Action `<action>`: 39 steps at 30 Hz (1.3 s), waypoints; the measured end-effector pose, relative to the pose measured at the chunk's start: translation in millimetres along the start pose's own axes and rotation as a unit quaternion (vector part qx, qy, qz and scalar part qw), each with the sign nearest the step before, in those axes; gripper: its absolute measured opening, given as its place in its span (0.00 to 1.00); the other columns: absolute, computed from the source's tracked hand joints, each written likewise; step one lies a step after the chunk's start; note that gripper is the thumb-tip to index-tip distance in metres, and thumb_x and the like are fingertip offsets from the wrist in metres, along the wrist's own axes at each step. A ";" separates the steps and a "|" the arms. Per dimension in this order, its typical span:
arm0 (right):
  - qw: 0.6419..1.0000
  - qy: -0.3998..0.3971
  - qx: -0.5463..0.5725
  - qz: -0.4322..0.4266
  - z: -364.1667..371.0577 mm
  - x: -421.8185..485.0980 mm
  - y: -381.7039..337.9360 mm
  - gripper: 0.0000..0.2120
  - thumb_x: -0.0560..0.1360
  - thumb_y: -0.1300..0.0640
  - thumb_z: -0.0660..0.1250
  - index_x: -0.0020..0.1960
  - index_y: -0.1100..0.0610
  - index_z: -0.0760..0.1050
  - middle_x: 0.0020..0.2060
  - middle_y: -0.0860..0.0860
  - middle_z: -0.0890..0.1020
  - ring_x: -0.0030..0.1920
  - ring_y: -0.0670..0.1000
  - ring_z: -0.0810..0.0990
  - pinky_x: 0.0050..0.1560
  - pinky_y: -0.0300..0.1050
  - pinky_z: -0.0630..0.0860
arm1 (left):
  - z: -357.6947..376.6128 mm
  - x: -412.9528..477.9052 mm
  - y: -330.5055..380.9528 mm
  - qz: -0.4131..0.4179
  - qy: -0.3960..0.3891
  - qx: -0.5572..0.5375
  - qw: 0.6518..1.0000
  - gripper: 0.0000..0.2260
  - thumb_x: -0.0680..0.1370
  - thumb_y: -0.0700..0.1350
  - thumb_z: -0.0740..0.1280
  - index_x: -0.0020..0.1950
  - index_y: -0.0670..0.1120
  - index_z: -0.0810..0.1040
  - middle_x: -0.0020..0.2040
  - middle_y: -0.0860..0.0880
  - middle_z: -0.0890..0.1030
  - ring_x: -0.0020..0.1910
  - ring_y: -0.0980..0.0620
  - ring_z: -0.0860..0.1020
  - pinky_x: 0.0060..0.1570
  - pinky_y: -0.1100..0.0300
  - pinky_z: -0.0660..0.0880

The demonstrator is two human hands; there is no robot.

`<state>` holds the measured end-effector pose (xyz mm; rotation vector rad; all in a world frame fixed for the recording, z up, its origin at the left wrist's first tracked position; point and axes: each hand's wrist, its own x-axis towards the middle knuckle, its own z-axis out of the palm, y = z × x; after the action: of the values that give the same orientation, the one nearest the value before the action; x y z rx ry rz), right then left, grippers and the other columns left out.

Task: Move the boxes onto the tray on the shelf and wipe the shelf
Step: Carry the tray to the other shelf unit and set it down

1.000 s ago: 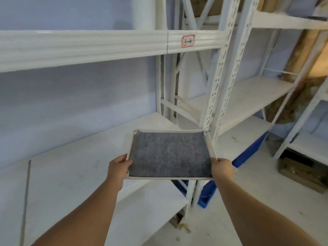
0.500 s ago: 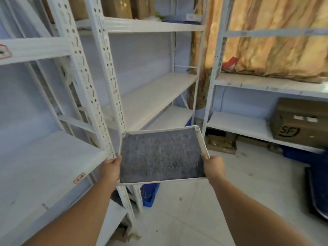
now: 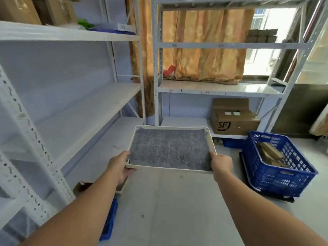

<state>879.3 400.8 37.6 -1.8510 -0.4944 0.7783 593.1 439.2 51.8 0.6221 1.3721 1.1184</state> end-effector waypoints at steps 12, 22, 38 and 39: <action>0.994 -0.095 0.027 0.050 15.4 58.5 -79.6 0.12 0.72 0.61 0.72 0.54 0.60 0.74 0.40 0.55 0.77 0.39 0.52 0.75 0.37 0.43 0.73 | 93.2 112.2 72.7 0.002 -0.055 0.008 0.998 0.14 0.79 0.40 0.60 0.63 0.38 0.72 0.40 0.42 0.74 0.35 0.48 0.73 0.35 0.56 0.73; 0.998 -0.060 0.015 0.010 50.7 125.5 -131.4 0.16 0.73 0.65 0.70 0.60 0.57 0.72 0.44 0.56 0.76 0.40 0.52 0.73 0.30 0.41 0.71 | 148.1 194.5 119.0 -0.017 -0.064 0.036 0.997 0.17 0.78 0.40 0.60 0.67 0.39 0.69 0.48 0.41 0.72 0.37 0.48 0.71 0.32 0.58 0.70; 0.996 -0.062 0.021 -0.059 49.6 355.9 -245.3 0.20 0.74 0.67 0.67 0.65 0.60 0.72 0.49 0.58 0.78 0.47 0.57 0.77 0.35 0.46 0.74 | 340.9 301.6 187.4 0.031 -0.038 0.044 0.998 0.10 0.76 0.41 0.62 0.56 0.40 0.73 0.48 0.40 0.73 0.35 0.48 0.70 0.31 0.58 0.69; 0.996 -0.057 0.022 -0.071 46.0 373.4 -257.4 0.21 0.74 0.67 0.68 0.66 0.60 0.71 0.51 0.59 0.79 0.49 0.58 0.77 0.36 0.46 0.74 | 359.3 309.5 193.8 0.032 -0.038 0.042 0.998 0.10 0.76 0.41 0.62 0.56 0.39 0.74 0.46 0.41 0.73 0.34 0.48 0.71 0.30 0.59 0.69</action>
<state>1114.3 773.5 154.6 -1.7167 -0.6686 0.7965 838.2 879.4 144.7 0.7662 1.3466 1.0820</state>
